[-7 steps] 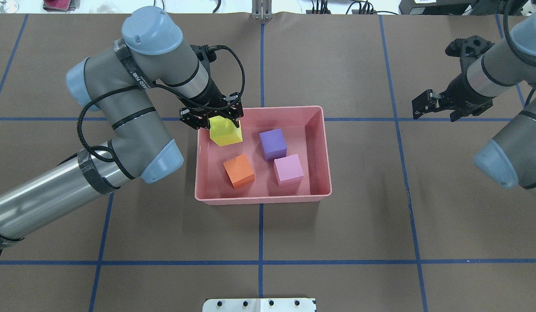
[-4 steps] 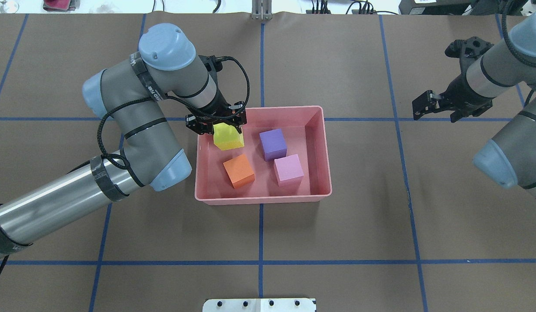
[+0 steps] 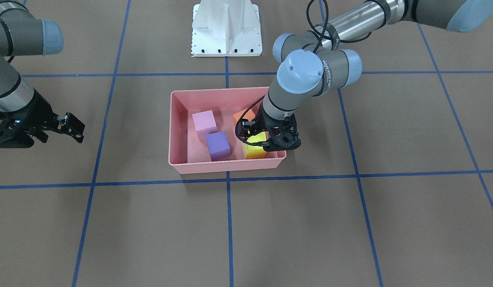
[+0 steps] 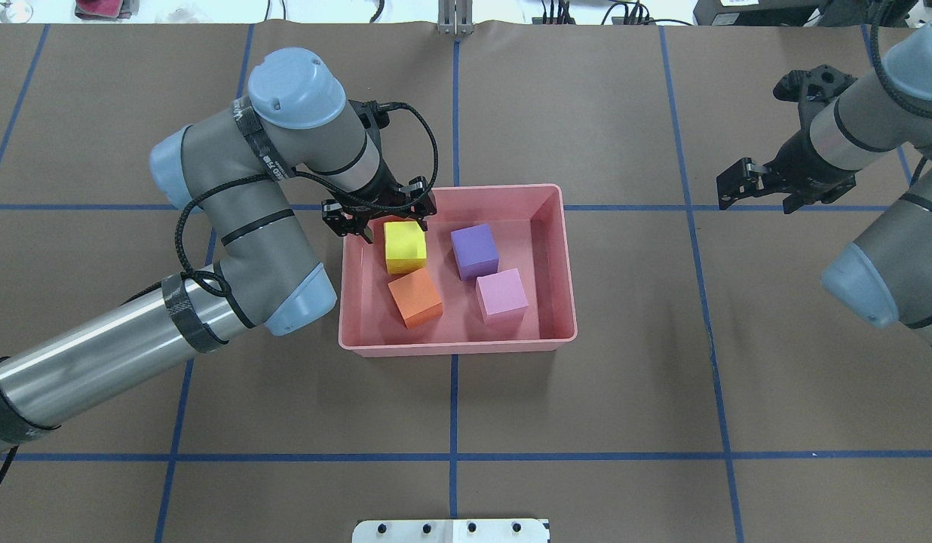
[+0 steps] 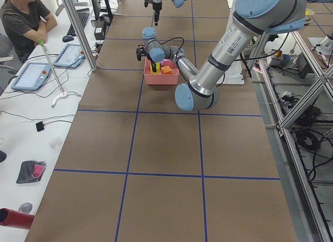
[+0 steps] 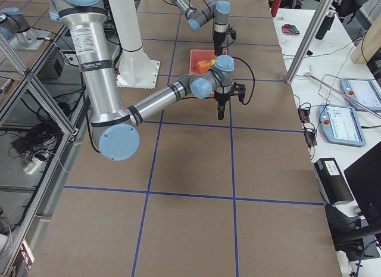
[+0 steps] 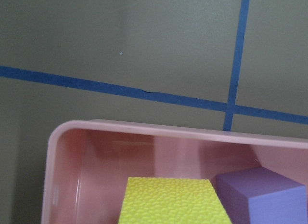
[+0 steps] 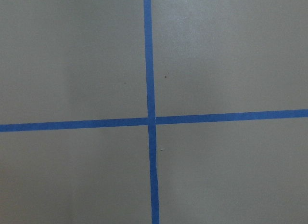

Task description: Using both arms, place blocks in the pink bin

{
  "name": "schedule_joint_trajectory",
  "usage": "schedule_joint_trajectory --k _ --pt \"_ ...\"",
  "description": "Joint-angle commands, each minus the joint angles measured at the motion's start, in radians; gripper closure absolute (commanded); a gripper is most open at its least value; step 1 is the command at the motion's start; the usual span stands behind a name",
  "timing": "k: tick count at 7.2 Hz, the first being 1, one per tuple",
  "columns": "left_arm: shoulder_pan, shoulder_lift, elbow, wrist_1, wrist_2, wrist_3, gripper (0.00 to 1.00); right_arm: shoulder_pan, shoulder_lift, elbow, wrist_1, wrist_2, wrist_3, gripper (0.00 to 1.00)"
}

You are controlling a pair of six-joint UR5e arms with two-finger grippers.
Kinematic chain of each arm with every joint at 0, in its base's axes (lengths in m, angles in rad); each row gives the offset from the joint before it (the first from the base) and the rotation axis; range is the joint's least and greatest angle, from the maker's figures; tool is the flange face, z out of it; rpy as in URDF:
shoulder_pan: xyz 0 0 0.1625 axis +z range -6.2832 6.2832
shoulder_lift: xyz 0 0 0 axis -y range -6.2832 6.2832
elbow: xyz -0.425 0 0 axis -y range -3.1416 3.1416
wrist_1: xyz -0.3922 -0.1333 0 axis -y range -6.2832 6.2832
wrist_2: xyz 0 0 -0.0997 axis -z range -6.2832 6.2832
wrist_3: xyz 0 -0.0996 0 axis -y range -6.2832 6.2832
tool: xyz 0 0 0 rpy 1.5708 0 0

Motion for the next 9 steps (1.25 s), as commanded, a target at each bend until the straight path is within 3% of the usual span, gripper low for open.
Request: schedule_joint_trajectory --k 1,3,4,6,7,9 --pt "-0.001 0.000 -0.005 -0.009 0.000 0.000 0.03 -0.001 0.000 0.000 0.000 -0.001 0.000 0.00" --pt "-0.036 0.030 -0.122 0.009 -0.009 0.000 0.02 0.042 -0.003 0.009 0.000 0.006 -0.005 0.00" --pt "-0.075 0.121 -0.249 0.067 -0.033 0.007 0.01 0.100 -0.021 0.011 -0.003 0.041 -0.055 0.00" --pt "-0.229 0.382 -0.484 0.138 -0.154 0.262 0.01 0.255 -0.114 -0.003 -0.009 0.098 -0.322 0.00" --pt "-0.335 0.527 -0.528 0.144 -0.208 0.487 0.01 0.332 -0.162 -0.031 -0.005 0.135 -0.442 0.00" --pt "-0.568 0.700 -0.469 0.146 -0.282 0.938 0.01 0.471 -0.199 -0.150 -0.002 0.244 -0.698 0.00"
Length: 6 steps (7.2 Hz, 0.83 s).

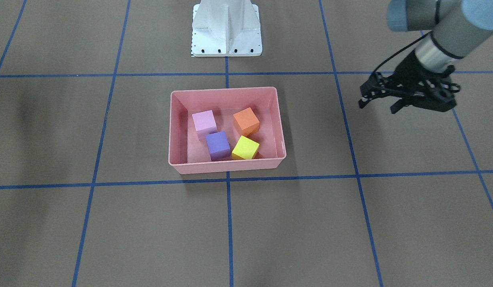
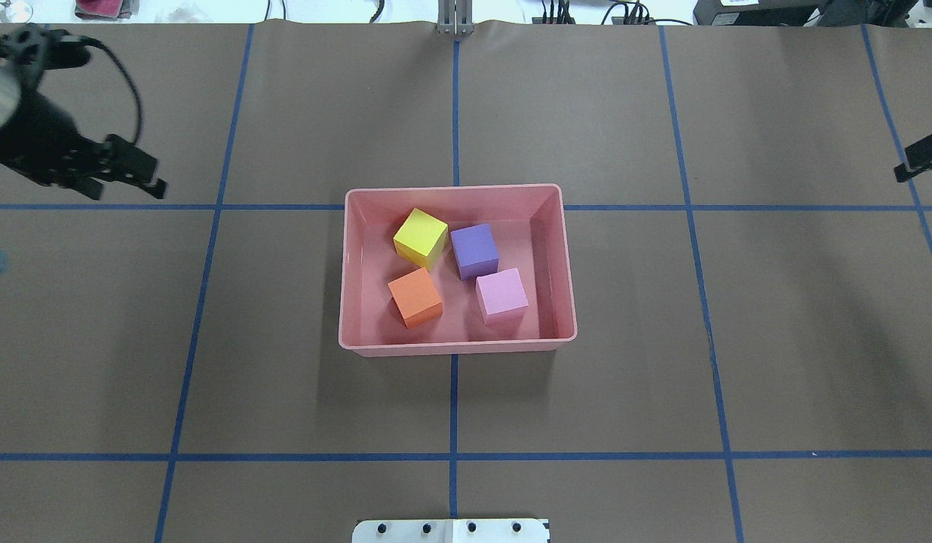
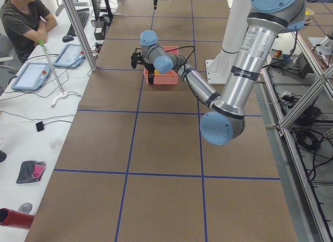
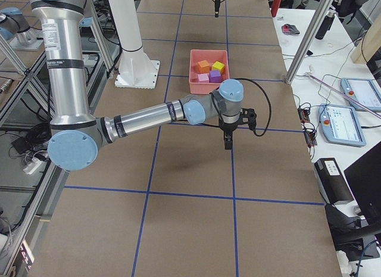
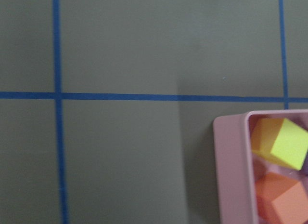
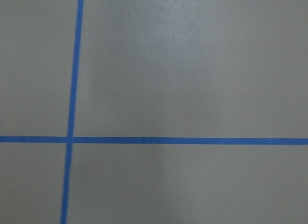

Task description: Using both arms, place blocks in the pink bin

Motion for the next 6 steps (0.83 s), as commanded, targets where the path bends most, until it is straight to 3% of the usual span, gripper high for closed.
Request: schedule_joint_trajectory --k 1,2,4,6 --pt "-0.252 0.179 0.095 0.004 -0.044 0.515 0.01 0.107 -0.023 -0.117 0.003 0.052 -0.221 0.00" --pt "-0.324 0.179 0.180 0.004 -0.033 0.659 0.01 0.115 -0.022 -0.141 0.003 0.051 -0.246 0.00" --pt "-0.394 0.185 0.242 0.003 0.148 0.838 0.01 0.114 -0.012 -0.129 0.006 0.051 -0.228 0.00" --pt "-0.392 0.187 0.290 0.022 0.137 0.831 0.01 0.114 0.006 -0.122 0.006 0.046 -0.203 0.00"
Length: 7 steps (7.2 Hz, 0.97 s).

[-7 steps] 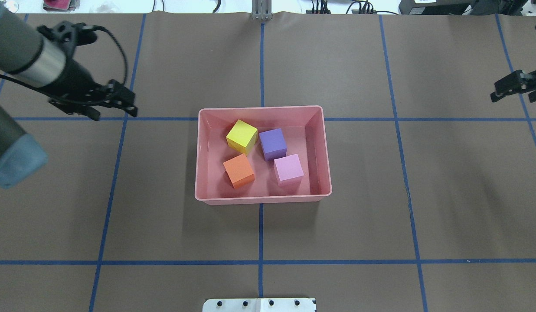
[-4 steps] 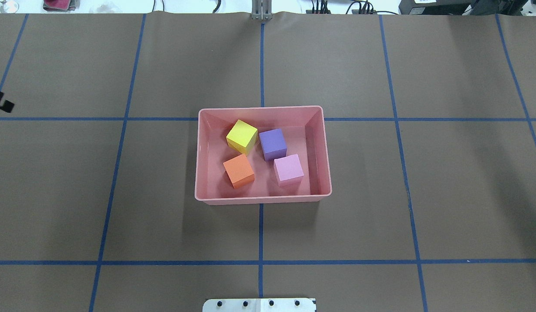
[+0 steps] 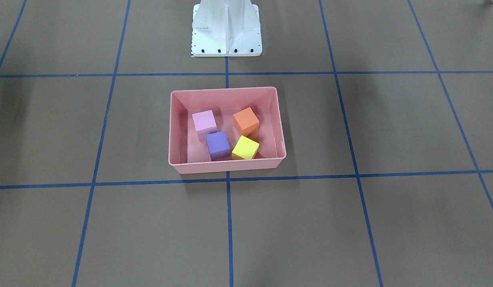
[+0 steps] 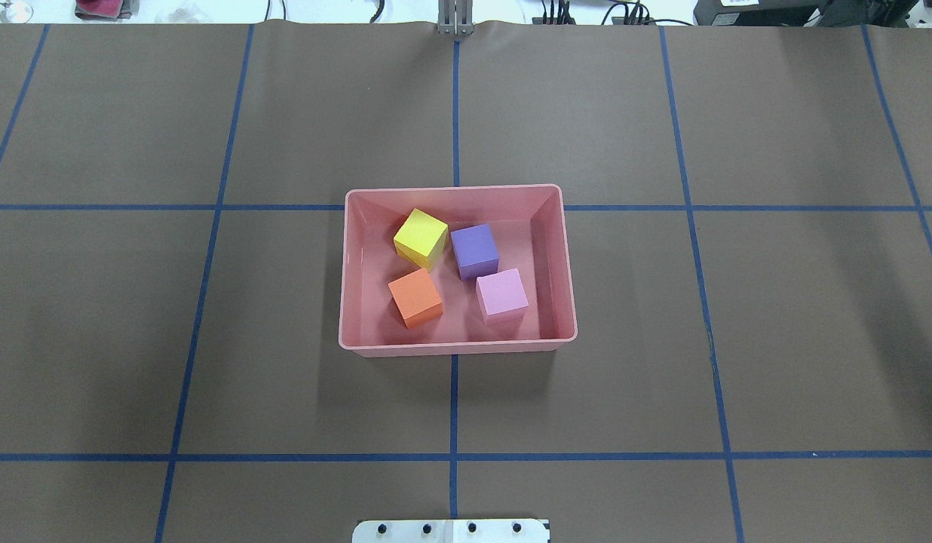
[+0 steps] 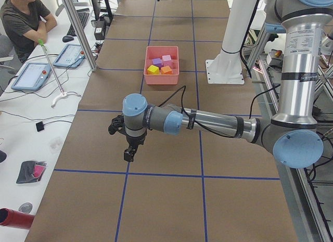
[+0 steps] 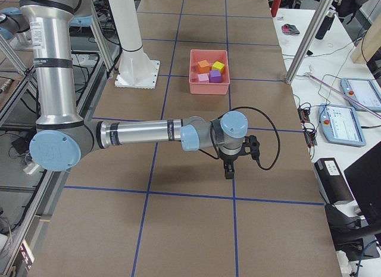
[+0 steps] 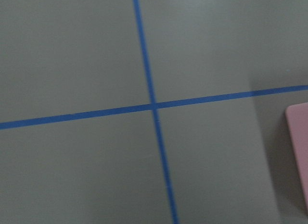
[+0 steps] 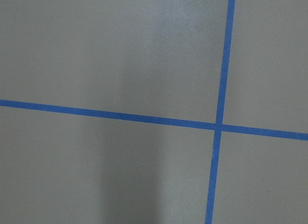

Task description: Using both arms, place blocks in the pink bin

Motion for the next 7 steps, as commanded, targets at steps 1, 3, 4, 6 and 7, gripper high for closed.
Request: schedule_joint_trajectory --k 1,3,4,6,7 --pt "-0.003 -0.005 0.046 0.020 -0.006 0.008 0.01 0.000 0.012 0.005 -0.003 -0.024 0.009 0.00" --pt "-0.003 -0.025 0.066 0.068 -0.062 -0.074 0.01 -0.033 0.026 -0.003 -0.009 -0.115 0.009 0.00" --pt "-0.003 -0.029 0.069 0.076 -0.062 -0.077 0.01 -0.033 0.018 -0.003 -0.009 -0.109 0.009 0.00" --pt "-0.003 -0.032 0.069 0.100 -0.098 -0.078 0.01 -0.033 0.015 -0.007 -0.009 -0.101 0.011 0.00" --pt "-0.007 -0.032 0.072 0.100 -0.103 -0.077 0.01 -0.033 0.014 -0.006 -0.007 -0.080 0.011 0.00"
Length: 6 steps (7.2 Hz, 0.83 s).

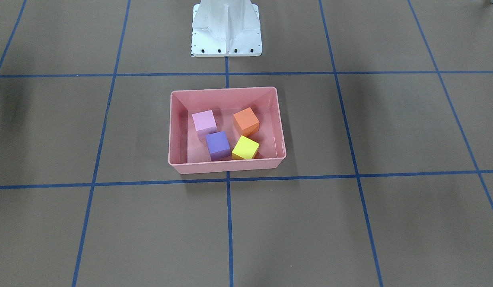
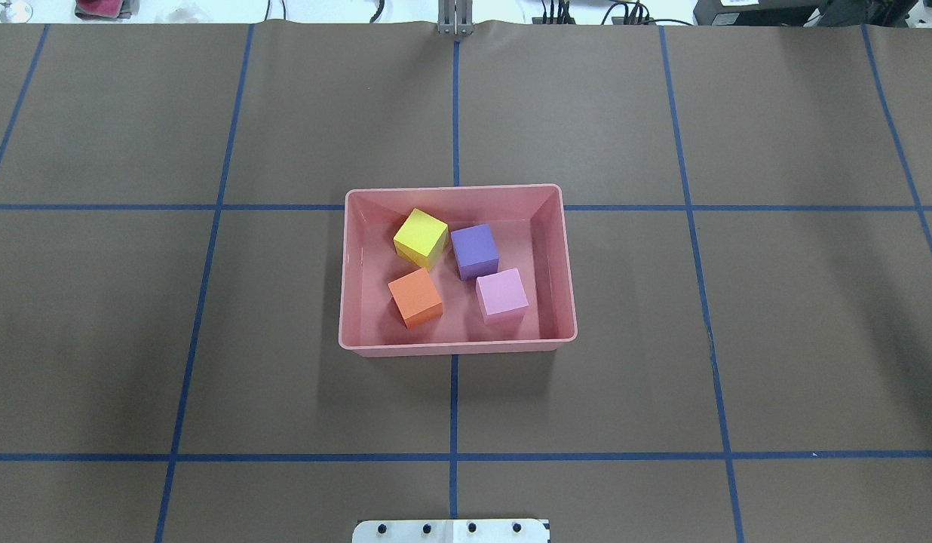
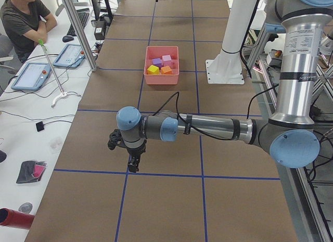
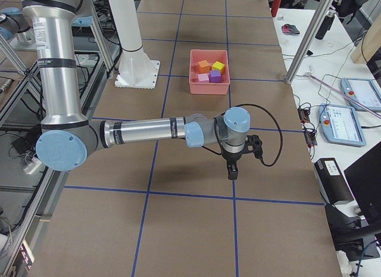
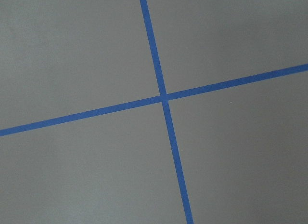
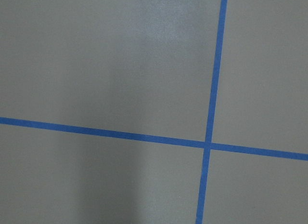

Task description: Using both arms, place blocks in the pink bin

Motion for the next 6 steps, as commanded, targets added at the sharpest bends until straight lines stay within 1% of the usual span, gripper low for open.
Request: schedule_joint_trajectory --k 1,3,4,5,6 --pt "-0.007 -0.002 0.007 0.004 -0.015 0.001 0.01 -0.001 -0.003 0.005 0.003 0.041 0.000 0.00" --pt "-0.014 -0.002 0.013 0.014 -0.019 -0.003 0.01 -0.001 -0.003 -0.002 0.006 0.040 -0.001 0.00" --pt "-0.049 -0.016 0.012 0.075 -0.020 -0.003 0.01 -0.004 0.000 0.000 0.006 0.038 0.000 0.00" --pt "-0.063 -0.051 0.012 0.141 -0.037 -0.035 0.01 -0.010 0.003 0.000 0.000 0.037 0.002 0.00" --pt "-0.063 -0.048 0.007 0.140 -0.060 -0.061 0.01 -0.016 0.007 0.003 0.000 0.037 0.031 0.00"
